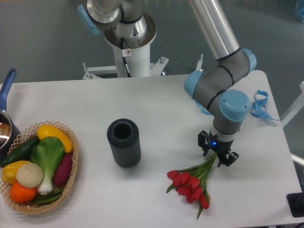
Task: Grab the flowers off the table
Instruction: 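Close the gripper around the tulip stems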
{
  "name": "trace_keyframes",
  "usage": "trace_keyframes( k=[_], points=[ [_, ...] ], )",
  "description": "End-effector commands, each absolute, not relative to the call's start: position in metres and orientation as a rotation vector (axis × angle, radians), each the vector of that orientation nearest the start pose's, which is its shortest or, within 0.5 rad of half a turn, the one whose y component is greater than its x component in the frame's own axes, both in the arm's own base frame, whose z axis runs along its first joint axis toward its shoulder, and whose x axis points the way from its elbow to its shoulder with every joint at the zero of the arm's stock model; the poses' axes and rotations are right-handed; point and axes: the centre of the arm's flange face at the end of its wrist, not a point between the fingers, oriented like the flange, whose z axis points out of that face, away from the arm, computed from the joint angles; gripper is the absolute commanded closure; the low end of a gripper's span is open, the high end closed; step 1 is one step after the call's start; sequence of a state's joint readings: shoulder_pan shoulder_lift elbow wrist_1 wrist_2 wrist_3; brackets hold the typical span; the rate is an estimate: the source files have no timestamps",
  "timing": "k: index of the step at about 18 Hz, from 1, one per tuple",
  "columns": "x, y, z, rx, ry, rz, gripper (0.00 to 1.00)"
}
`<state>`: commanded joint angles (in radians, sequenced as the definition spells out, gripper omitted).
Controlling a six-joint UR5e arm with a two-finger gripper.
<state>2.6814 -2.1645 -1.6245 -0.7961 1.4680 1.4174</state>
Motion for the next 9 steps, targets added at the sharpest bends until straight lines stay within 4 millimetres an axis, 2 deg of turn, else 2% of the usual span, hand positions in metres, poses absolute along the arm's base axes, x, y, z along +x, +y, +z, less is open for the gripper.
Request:
trace_keyframes(
  k=[4,9],
  points=[
    [-0.53,0.423,0.198,-2.969,0.38,0.141,0.91],
    [-0.53,0.424,0.213,-2.954,0.344,0.169,0.92]
  ],
)
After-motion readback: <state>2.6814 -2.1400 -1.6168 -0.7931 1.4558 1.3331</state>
